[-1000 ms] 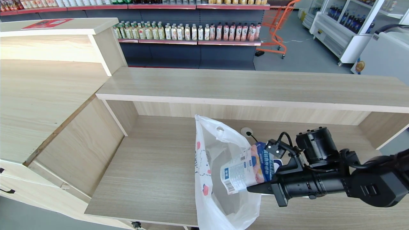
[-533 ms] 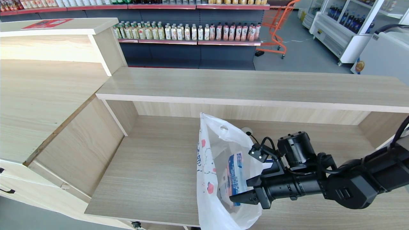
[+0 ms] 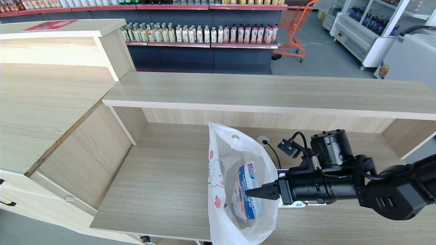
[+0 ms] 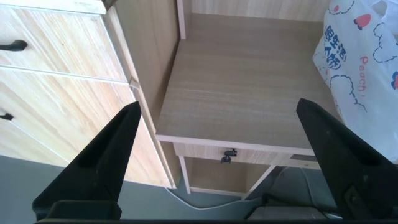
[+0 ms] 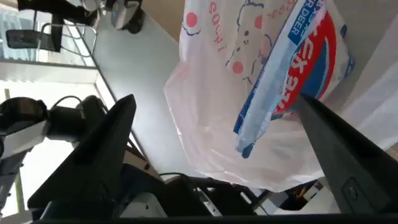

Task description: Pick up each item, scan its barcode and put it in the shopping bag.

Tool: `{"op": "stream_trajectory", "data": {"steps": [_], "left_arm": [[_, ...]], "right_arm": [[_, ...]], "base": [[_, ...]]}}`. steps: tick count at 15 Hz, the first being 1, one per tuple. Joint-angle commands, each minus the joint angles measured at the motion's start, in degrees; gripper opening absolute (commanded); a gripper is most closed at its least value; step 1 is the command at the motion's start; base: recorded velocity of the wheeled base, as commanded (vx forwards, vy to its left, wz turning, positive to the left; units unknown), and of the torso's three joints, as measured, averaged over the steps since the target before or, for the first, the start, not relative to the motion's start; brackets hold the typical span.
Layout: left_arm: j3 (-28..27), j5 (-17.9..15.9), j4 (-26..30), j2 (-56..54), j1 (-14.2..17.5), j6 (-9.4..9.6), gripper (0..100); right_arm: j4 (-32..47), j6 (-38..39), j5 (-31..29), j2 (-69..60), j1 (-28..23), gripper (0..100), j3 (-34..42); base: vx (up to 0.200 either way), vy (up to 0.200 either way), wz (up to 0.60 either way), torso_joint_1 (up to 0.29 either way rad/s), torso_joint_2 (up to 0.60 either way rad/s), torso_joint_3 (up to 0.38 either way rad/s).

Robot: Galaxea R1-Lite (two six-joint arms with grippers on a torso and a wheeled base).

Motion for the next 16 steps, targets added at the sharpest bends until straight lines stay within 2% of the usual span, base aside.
{"op": "stream_trajectory", "data": {"steps": [1, 3, 5, 6, 7, 8, 9, 10, 12, 15, 16], "left_arm": [[0.0, 0.0, -0.1, 0.0, 0.0, -0.04, 100], [0.0, 0.0, 0.0, 0.0, 0.0, -0.04, 100], [0.0, 0.0, 0.0, 0.0, 0.0, -0.04, 100], [0.0, 0.0, 0.0, 0.0, 0.0, -0.04, 100], [0.0, 0.0, 0.0, 0.0, 0.0, -0.04, 100], [0.0, 0.0, 0.0, 0.0, 0.0, -0.04, 100], [0.0, 0.0, 0.0, 0.0, 0.0, -0.04, 100], [0.0, 0.0, 0.0, 0.0, 0.0, -0.04, 100], [0.0, 0.0, 0.0, 0.0, 0.0, -0.04, 100], [0.0, 0.0, 0.0, 0.0, 0.0, 0.04, 100], [0.0, 0.0, 0.0, 0.0, 0.0, -0.04, 100]], "right_arm": [[-0.1, 8.3, 0.0, -9.6, -3.3, 100, 2.9], [0.3, 12.2, -0.1, -16.6, -7.1, 100, 4.3], [0.9, 11.4, -0.3, -23.0, -10.9, 100, 6.8], [5.0, 2.9, -0.4, -28.0, -15.8, 100, 7.2], [9.8, -9.6, -2.1, -30.9, -21.1, 100, 7.1], [12.1, -20.6, -7.1, -32.5, -26.6, 100, 8.4], [11.9, -25.8, -12.2, -35.1, -31.0, 100, 10.6], [10.9, -24.8, -14.9, -41.1, -34.6, 100, 14.3], [12.7, -20.6, -18.6, -53.4, -37.9, 100, 20.6], [30.0, -20.1, -19.9, -69.0, -37.9, 100, 19.3], [32.8, -20.0, -19.9, -71.9, -38.0, 100, 19.2]], "base": [[0.0, 0.0, 0.0, 0.0, 0.0, 0.0], [0.0, 0.0, 0.0, 0.0, 0.0, 0.0], [0.0, 0.0, 0.0, 0.0, 0.0, 0.0], [0.0, 0.0, 0.0, 0.0, 0.0, 0.0], [0.0, 0.0, 0.0, 0.0, 0.0, 0.0], [0.0, 0.0, 0.0, 0.0, 0.0, 0.0], [0.0, 0.0, 0.0, 0.0, 0.0, 0.0], [0.0, 0.0, 0.0, 0.0, 0.0, 0.0], [0.0, 0.0, 0.0, 0.0, 0.0, 0.0], [0.0, 0.0, 0.0, 0.0, 0.0, 0.0], [0.0, 0.0, 0.0, 0.0, 0.0, 0.0]]}}
